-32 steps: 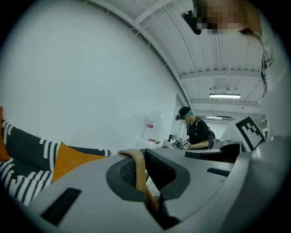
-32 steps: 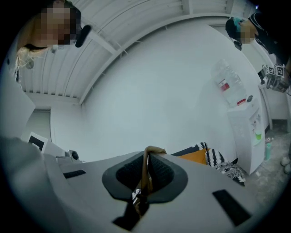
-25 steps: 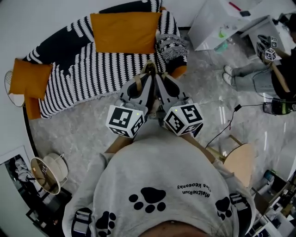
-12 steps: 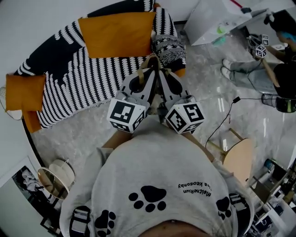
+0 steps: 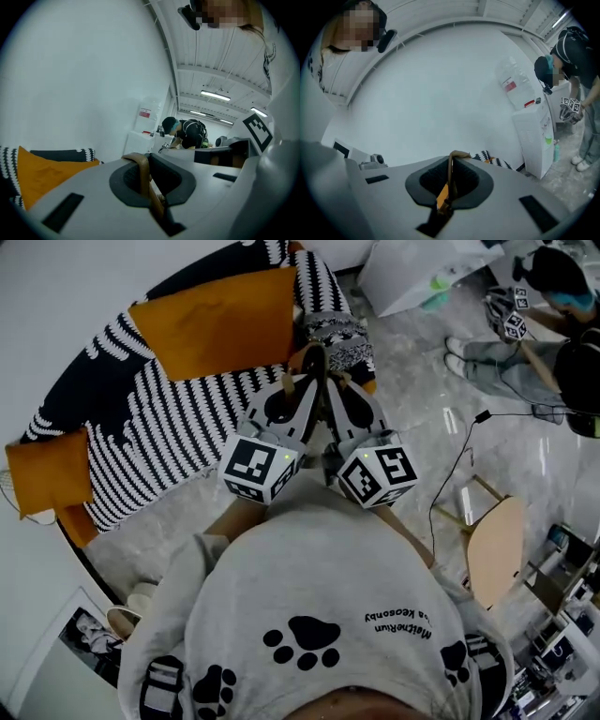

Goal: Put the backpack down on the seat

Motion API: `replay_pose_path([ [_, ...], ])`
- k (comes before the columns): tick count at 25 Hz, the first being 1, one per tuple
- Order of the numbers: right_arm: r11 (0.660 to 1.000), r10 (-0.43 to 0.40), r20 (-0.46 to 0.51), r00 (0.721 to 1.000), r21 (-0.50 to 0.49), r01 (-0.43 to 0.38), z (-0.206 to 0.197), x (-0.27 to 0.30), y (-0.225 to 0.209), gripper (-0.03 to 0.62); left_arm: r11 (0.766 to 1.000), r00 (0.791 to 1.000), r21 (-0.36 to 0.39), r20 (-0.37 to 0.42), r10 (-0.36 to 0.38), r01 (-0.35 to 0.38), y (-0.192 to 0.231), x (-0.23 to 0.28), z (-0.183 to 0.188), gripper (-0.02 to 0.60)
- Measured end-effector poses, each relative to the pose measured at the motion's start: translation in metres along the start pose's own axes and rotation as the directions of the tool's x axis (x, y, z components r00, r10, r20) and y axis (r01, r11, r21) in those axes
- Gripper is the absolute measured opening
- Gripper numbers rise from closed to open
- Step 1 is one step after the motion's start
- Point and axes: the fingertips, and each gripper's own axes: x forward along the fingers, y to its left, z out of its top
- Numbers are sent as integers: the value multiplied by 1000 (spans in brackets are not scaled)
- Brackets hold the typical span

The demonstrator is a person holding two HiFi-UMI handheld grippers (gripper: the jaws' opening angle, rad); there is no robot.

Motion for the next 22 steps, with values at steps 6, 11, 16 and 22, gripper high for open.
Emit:
replay_pose_path([
  [6,999,-52,-25,998,13,53,-6,30,-36,41,999,998,-6,-39,-52,51,26,40,-10,18],
  [11,999,-32,-65,997,-14,31,-12,48,-44,41,999,998,-10,-55,-43,43,40,53,-15,18],
  [16,1000,-11,-134,991,-23,8,-25,74,-58,41,999,996,-31,-83,-28,25,58,67,-31,18],
  [22,999,16,-215,977,-28,-23,-54,107,-92,41,999,991,-24,-126,-31,29,81,101,-65,18],
])
